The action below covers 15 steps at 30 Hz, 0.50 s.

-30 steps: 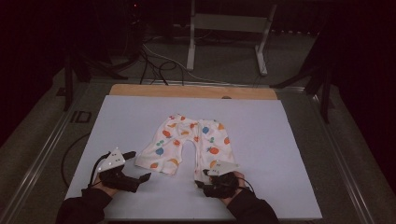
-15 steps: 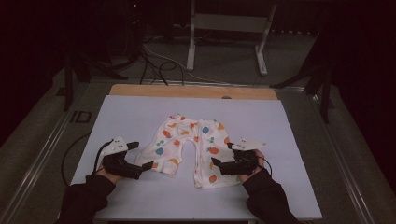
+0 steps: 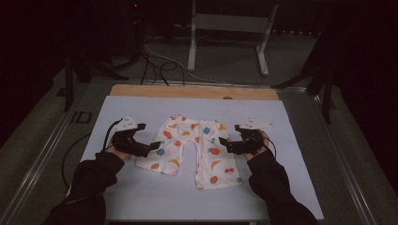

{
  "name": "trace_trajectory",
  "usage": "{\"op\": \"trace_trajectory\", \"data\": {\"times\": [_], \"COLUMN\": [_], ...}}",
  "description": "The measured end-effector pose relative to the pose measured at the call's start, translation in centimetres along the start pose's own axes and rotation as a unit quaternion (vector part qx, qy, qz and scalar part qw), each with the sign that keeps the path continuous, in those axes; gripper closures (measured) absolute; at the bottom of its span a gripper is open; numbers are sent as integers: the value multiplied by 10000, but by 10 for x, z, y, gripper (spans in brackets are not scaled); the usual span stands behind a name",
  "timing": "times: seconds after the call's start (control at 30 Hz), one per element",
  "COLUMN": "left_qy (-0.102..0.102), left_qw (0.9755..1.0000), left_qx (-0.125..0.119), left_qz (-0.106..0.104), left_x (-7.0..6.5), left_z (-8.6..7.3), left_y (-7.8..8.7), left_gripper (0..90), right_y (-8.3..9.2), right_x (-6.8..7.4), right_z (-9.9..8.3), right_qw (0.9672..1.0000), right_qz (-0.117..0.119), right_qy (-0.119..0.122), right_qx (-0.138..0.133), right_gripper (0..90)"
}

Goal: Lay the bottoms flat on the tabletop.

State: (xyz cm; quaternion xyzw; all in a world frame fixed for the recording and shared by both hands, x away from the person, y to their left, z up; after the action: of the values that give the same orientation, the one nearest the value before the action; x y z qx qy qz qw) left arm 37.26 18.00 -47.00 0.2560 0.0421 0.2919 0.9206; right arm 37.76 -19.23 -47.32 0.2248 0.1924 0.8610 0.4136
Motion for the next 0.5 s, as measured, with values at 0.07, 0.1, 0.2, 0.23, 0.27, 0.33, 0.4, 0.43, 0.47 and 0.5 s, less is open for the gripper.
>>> {"op": "trace_trajectory", "data": {"times": [0.07, 0.1, 0.2, 0.23, 0.27, 0.33, 0.4, 0.43, 0.47, 0.5], "left_qy": [28, 32, 72, 90, 124, 160, 240, 255, 265, 326], "left_qw": [10000, 10000, 9999, 9999, 9998, 9997, 9994, 9993, 9992, 9989], "left_qx": [36, 52, 102, 122, 145, 201, 244, 273, 305, 318], "left_qz": [11, 17, -30, -15, -17, -23, 9, 34, 66, 95], "left_x": [5, 8, 15, 17, 20, 25, 31, 34, 37, 41], "left_z": [3, 3, 5, 6, 6, 6, 6, 6, 6, 6], "left_y": [-5, -8, -17, -21, -24, -32, -39, -43, -45, -50], "left_gripper": [14, 14, 14, 14, 14, 14, 14, 14, 14, 14], "right_y": [-6, -9, -17, -20, -23, -30, -37, -40, -43, -45], "right_x": [-4, -5, -10, -11, -12, -16, -19, -21, -22, -23], "right_z": [5, 7, 11, 13, 14, 15, 17, 18, 20, 21], "right_qw": [10000, 9999, 9999, 9998, 9998, 9997, 9996, 9994, 9994, 9994], "right_qz": [-65, -45, -103, -112, -114, -157, -116, -134, -132, -132], "right_qy": [-28, -82, -58, -70, -91, -122, -180, -193, -219, -241], "right_qx": [36, 84, 117, 129, 116, 162, 191, 239, 215, 232], "right_gripper": [144, 144, 142, 142, 140, 139, 138, 138, 138, 138]}}
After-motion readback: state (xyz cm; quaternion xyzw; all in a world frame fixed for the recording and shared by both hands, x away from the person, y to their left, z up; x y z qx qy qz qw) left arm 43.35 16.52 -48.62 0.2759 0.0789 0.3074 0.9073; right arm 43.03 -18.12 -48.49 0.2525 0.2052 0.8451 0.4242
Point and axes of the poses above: each handheld gripper's, and its own axes: y roughly backward along the jaws, z roughly out of its top, x roughly to its left, the point moved 3 cm from there along -y, roughly forward along the jaws, and after that the axes turned 12 degrees about -y, right-handed, at the moved point
